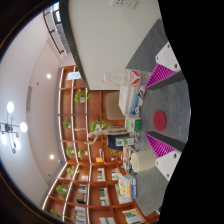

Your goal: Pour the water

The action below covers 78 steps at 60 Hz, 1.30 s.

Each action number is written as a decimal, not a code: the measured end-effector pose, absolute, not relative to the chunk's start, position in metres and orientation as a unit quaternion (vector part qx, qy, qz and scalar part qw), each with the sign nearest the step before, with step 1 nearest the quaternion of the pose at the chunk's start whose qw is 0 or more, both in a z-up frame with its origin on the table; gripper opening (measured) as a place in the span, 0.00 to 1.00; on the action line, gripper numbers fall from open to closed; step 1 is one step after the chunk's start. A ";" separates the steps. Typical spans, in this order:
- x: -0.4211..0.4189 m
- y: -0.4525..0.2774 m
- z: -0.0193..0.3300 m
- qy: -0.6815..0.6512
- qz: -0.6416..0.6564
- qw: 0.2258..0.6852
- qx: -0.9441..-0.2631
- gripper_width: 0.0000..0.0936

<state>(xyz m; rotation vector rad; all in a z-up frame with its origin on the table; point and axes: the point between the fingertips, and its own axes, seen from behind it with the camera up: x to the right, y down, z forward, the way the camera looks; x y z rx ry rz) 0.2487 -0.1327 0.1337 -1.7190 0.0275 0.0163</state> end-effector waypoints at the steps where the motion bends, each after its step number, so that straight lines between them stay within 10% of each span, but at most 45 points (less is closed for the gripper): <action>1: 0.251 -0.132 0.135 0.015 0.005 0.654 -0.756 0.94; 32: 0.391 -0.004 0.133 0.035 -0.058 0.685 -0.725 0.93; 55: 0.379 0.027 0.117 -0.004 -0.049 0.667 -0.744 0.40; 78: 0.316 0.029 0.133 -0.197 -0.182 0.641 -0.719 0.40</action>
